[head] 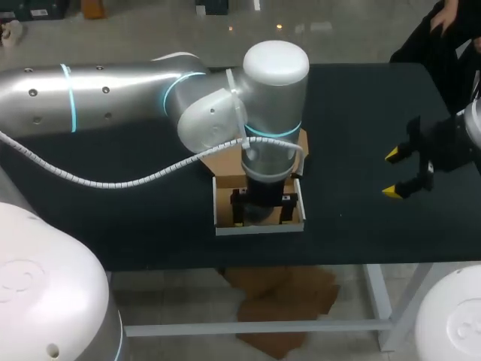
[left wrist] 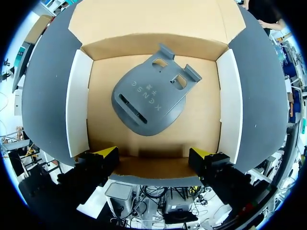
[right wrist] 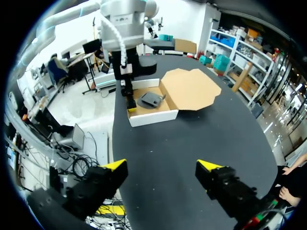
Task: Assemble the packaging by folding the flat box into shape, placing the metal phone stand inside, and closing the box properly
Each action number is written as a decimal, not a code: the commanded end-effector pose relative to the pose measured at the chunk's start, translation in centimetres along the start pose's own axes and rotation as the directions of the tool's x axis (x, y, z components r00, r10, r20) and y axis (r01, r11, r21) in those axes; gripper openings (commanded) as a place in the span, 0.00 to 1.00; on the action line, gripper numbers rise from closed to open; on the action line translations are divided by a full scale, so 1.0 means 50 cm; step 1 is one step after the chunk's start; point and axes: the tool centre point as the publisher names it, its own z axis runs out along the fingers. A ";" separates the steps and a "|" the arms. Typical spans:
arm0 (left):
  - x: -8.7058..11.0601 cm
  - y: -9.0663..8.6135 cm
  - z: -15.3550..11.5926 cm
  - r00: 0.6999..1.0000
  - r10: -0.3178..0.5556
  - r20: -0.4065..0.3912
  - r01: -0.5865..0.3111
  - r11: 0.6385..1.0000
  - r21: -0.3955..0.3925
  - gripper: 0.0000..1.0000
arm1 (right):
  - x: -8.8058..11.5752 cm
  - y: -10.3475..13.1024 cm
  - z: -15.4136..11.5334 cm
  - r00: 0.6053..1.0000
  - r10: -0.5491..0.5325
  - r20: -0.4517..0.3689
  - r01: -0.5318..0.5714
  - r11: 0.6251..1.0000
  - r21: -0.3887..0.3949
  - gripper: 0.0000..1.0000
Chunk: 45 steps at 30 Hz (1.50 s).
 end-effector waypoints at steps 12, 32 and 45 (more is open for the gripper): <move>-0.010 -0.011 -0.069 0.997 0.035 -0.071 -0.026 0.992 0.123 1.00 | 0.001 -0.001 -0.002 1.000 -0.001 0.000 0.001 1.000 -0.004 1.00; -0.130 -0.044 -0.195 0.951 0.209 -0.228 -0.146 0.953 0.266 1.00 | 0.001 -0.001 -0.002 1.000 -0.001 0.000 0.001 1.000 -0.004 1.00; -0.259 -0.084 -0.231 0.935 0.187 -0.302 -0.089 0.947 0.310 1.00 | 0.001 -0.001 -0.002 1.000 -0.001 0.000 0.001 1.000 -0.004 1.00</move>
